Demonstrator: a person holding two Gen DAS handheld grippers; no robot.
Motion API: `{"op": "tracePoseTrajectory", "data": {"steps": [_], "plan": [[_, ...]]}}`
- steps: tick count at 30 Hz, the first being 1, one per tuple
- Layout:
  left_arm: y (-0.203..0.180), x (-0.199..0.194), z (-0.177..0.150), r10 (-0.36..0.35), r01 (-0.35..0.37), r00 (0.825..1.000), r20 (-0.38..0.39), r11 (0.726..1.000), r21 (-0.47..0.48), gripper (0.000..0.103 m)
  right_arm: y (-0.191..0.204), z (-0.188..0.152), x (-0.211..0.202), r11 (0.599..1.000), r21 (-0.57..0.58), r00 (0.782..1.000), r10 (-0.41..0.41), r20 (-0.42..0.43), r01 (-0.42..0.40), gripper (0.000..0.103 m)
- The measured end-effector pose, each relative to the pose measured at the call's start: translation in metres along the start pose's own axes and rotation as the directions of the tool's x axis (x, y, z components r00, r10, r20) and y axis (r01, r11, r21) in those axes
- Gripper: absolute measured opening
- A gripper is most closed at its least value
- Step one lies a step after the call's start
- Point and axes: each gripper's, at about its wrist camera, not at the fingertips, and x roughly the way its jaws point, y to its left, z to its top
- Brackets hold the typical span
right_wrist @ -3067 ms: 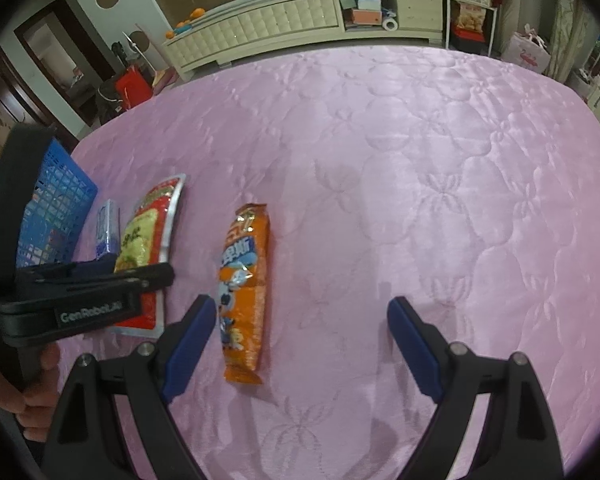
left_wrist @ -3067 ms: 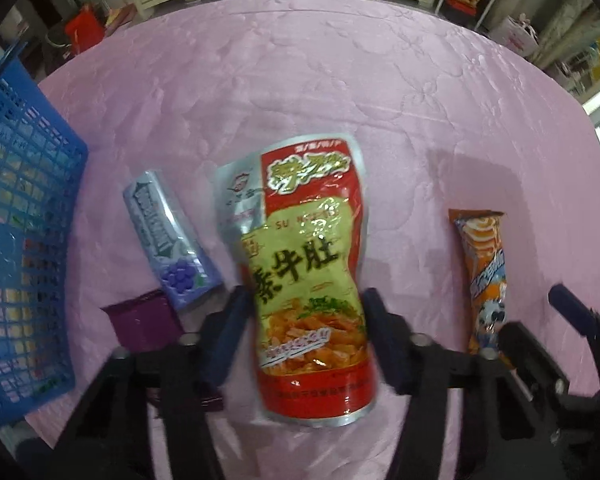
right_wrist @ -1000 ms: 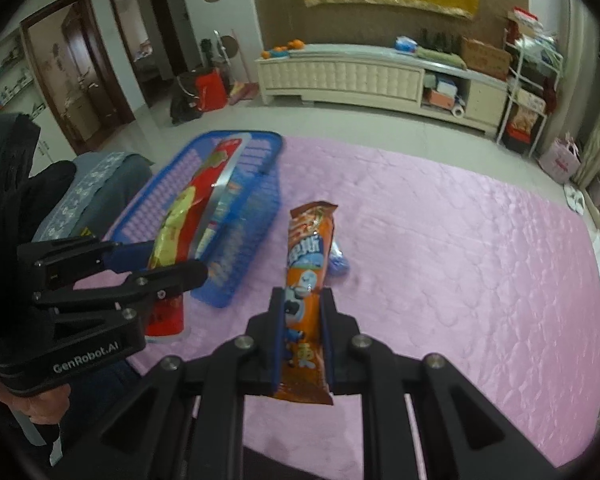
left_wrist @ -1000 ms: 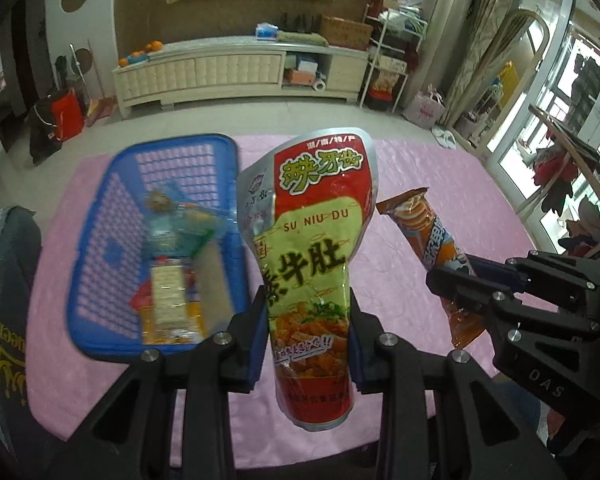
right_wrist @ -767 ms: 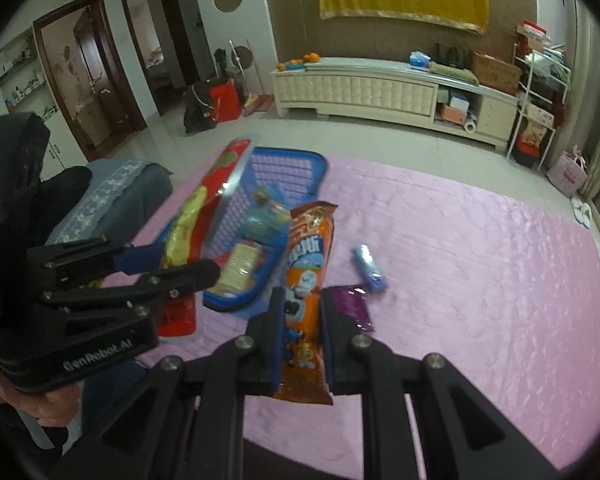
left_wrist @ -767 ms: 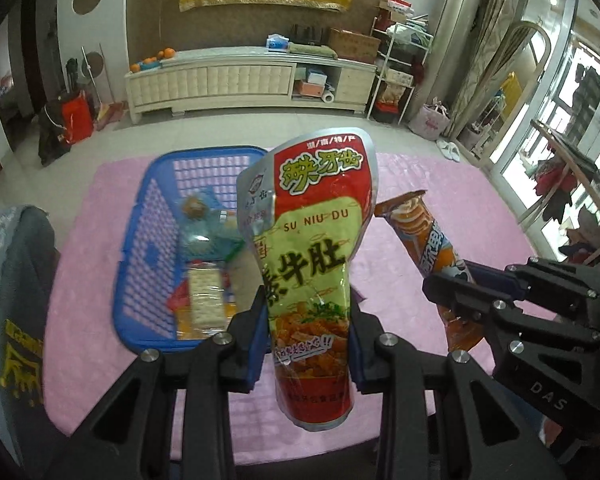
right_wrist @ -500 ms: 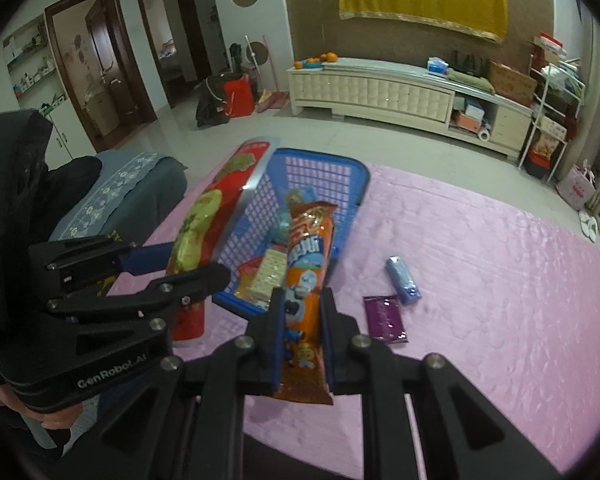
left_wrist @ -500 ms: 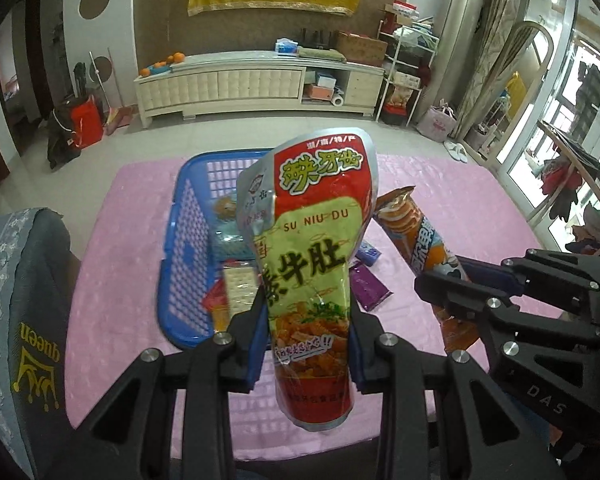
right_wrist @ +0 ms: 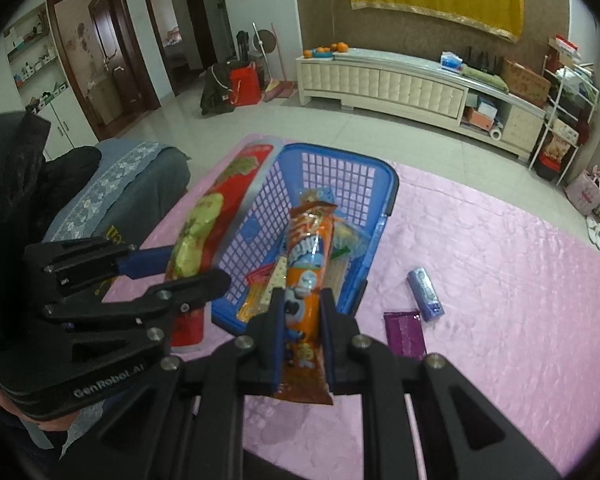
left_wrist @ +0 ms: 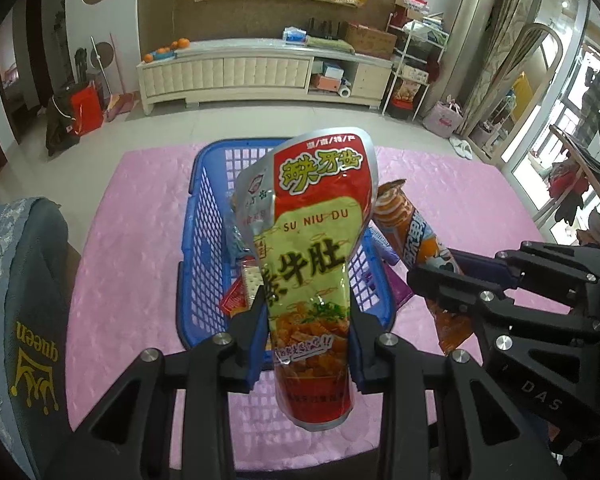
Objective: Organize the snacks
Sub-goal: 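Carry both snacks over the basket and release them from both tools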
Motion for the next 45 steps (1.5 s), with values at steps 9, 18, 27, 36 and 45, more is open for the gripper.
{"op": "tracePoseTrajectory", "data": {"steps": [9,18,27,36,45], "plan": [[0.019,0.028,0.012,0.016,-0.017,0.999,-0.030,1.000,-0.022,0.031,-0.001,0.018,0.053,0.998,0.036,0.996,0.047,-0.079,-0.044,0.020],[0.039,0.029,0.014,0.017,-0.019,0.999,-0.035,0.998,-0.065,0.031,0.002,0.013,0.094,0.996,0.080,0.986,0.059,-0.157,-0.047,0.020],[0.032,0.022,0.012,0.008,-0.009,1.000,-0.028,0.999,-0.053,0.031,0.003,0.008,0.070,0.998,0.053,0.990,0.053,-0.131,-0.046,0.077],[0.025,0.012,0.013,0.006,-0.007,1.000,-0.018,0.999,-0.038,0.031,-0.009,0.002,0.037,0.998,0.011,0.995,-0.068,-0.078,0.069,0.086],[0.023,0.021,0.015,0.003,-0.005,0.999,-0.039,0.999,-0.032,0.032,-0.025,0.002,0.032,0.993,-0.006,0.992,-0.122,-0.038,0.122,0.086]]}}
